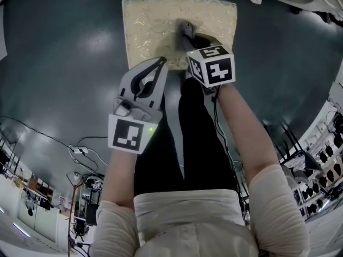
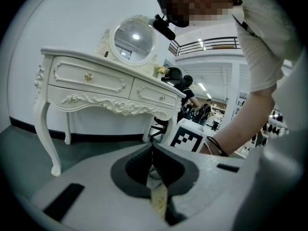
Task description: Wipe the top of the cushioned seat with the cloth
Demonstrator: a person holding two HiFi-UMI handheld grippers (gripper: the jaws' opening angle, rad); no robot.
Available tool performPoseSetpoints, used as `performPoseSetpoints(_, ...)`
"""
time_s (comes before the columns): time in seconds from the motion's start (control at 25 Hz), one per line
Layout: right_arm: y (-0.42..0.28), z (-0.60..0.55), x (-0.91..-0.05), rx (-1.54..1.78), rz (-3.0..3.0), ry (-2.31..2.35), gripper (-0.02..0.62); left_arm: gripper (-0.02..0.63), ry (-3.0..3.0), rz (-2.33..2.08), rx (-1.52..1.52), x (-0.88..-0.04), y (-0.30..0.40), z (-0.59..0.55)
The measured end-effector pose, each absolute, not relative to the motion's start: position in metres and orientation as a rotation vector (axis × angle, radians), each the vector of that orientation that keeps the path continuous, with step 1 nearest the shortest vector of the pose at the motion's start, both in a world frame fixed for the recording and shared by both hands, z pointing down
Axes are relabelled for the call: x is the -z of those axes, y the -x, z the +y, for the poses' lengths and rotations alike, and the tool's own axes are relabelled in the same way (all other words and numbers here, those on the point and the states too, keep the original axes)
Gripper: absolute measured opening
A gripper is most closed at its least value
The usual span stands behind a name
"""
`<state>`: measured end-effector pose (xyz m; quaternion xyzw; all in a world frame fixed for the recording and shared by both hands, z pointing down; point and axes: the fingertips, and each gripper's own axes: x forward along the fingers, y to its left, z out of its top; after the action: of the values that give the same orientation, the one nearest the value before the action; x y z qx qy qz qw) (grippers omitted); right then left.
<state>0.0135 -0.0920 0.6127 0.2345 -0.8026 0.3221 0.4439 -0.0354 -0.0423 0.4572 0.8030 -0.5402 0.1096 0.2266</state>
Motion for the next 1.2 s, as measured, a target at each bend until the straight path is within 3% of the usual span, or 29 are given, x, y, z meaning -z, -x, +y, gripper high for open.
performPoseSetpoints(1.2, -0.194, -0.148, -0.605, -0.78, -1.829, -0.768, 0.028, 0.002, -2.273, -1.415, -0.319, -0.446, -0.09, -0.073)
